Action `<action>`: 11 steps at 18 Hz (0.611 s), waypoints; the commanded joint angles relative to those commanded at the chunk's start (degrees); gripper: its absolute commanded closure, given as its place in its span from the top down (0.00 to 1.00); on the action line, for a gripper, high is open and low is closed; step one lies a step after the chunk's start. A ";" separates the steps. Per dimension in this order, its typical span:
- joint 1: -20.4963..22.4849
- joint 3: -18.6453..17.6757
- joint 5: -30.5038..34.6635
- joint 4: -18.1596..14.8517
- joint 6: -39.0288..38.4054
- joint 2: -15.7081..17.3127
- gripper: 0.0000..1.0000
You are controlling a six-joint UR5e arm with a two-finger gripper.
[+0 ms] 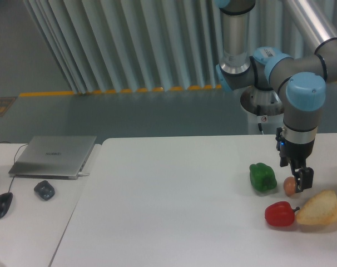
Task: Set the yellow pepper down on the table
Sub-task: 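Raise the open gripper away from the egg and move it out of view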
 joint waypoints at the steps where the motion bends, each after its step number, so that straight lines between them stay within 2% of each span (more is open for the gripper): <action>1: 0.00 0.00 0.00 0.17 0.00 -0.09 1.00; 7: 2.46 0.79 0.00 0.26 0.00 -0.09 1.00; 10: 2.46 -0.35 0.26 6.39 -0.26 -0.79 1.00; 11: 2.63 -1.92 0.18 8.33 -0.70 -0.70 1.00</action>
